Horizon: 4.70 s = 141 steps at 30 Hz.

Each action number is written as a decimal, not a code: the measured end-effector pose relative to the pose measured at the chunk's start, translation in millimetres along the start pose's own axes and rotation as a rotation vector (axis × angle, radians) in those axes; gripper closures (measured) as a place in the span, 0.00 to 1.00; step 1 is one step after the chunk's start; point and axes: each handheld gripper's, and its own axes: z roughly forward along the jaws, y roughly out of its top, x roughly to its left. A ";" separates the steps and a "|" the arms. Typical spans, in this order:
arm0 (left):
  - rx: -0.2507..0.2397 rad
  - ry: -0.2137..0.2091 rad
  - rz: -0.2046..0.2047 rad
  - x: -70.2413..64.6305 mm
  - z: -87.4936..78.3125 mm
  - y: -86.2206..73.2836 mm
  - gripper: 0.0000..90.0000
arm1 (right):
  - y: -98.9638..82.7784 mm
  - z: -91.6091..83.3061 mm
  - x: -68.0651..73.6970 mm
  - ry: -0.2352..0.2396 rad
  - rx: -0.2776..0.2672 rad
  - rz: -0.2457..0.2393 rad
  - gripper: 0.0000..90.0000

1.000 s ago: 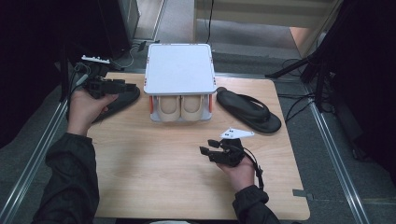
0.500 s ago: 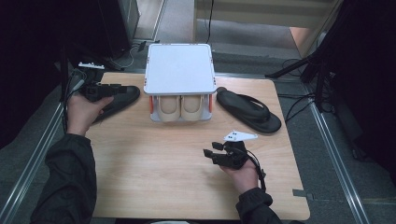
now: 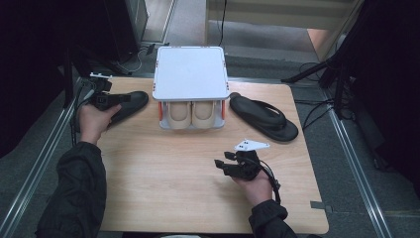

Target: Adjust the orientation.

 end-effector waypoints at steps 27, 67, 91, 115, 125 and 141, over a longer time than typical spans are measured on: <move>0.082 0.099 -0.106 27.8 62.7 -14.2 1.00 | -8.6 -2.8 1.5 -0.030 0.008 0.004 0.53; 0.144 0.030 -0.023 -9.4 30.4 -56.0 1.00 | 13.3 -5.6 -20.1 -0.018 -0.082 0.067 0.54; 0.191 0.026 0.008 -29.8 -4.5 -93.6 0.99 | 36.8 8.6 -30.2 0.001 -0.077 0.049 0.54; 0.060 0.065 -0.066 -21.1 -64.7 -87.4 0.58 | 38.3 9.9 -28.6 0.002 -0.069 0.034 0.54; 0.073 0.133 -0.113 -2.9 -64.0 -98.6 0.54 | 38.1 11.0 -28.7 -0.002 -0.065 0.034 0.53; 0.070 0.162 -0.144 7.3 -40.6 -101.0 0.44 | 37.6 12.5 -26.6 -0.008 -0.053 0.020 0.53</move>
